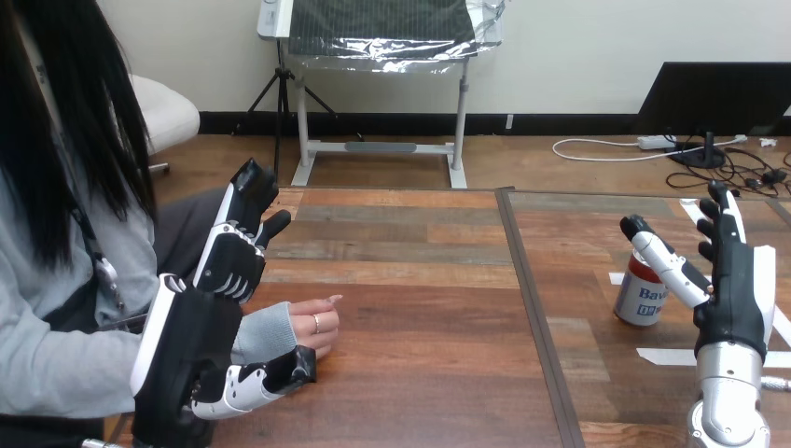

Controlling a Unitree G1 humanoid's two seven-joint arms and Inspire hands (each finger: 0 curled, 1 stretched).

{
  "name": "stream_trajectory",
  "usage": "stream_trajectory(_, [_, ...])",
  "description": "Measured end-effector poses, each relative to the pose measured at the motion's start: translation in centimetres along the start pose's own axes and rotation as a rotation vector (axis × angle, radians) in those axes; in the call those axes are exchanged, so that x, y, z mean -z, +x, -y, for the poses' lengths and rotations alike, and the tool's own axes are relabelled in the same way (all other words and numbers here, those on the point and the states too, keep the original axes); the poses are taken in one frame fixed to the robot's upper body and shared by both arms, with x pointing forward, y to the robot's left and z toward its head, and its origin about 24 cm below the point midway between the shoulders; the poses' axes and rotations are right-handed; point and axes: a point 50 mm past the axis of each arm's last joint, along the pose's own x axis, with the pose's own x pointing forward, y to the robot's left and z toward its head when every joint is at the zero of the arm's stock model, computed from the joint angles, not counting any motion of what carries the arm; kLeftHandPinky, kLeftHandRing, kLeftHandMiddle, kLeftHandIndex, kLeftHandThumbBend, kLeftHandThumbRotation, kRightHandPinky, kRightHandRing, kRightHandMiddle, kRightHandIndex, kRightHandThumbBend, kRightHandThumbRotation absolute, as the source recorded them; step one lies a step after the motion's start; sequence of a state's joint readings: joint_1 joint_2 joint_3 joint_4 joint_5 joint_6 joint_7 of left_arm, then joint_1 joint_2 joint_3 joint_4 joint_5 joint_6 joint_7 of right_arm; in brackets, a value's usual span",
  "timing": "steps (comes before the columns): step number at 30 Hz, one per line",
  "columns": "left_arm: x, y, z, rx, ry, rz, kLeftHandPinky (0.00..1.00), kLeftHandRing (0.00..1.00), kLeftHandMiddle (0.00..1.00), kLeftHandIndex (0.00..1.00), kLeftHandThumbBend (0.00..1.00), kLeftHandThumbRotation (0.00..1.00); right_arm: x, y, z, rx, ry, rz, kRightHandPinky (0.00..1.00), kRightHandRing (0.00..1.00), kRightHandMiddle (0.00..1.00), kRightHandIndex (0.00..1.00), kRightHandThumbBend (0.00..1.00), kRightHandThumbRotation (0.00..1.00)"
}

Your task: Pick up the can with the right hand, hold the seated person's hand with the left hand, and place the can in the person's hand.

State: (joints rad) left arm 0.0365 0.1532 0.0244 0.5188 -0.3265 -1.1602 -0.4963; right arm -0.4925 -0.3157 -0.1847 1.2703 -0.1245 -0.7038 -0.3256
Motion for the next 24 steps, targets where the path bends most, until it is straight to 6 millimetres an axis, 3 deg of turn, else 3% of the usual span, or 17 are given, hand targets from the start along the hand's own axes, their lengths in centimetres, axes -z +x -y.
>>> stream_trajectory(12, [-0.1,0.1,-0.3,-0.009,0.008,0.01,0.92,0.99,1.0,0.99,1.0,0.61,0.6,-0.2,-0.2,-0.012,-0.026,-0.053,0.9,0.92,0.93,0.97,1.0,0.52])
stream_trajectory(24, [-0.2,0.2,-0.6,-0.019,0.022,0.022,0.92,0.98,1.0,0.99,1.0,0.62,1.3,-0.4,-0.2,-0.022,-0.049,-0.103,0.79,0.88,0.94,0.98,1.0,0.55])
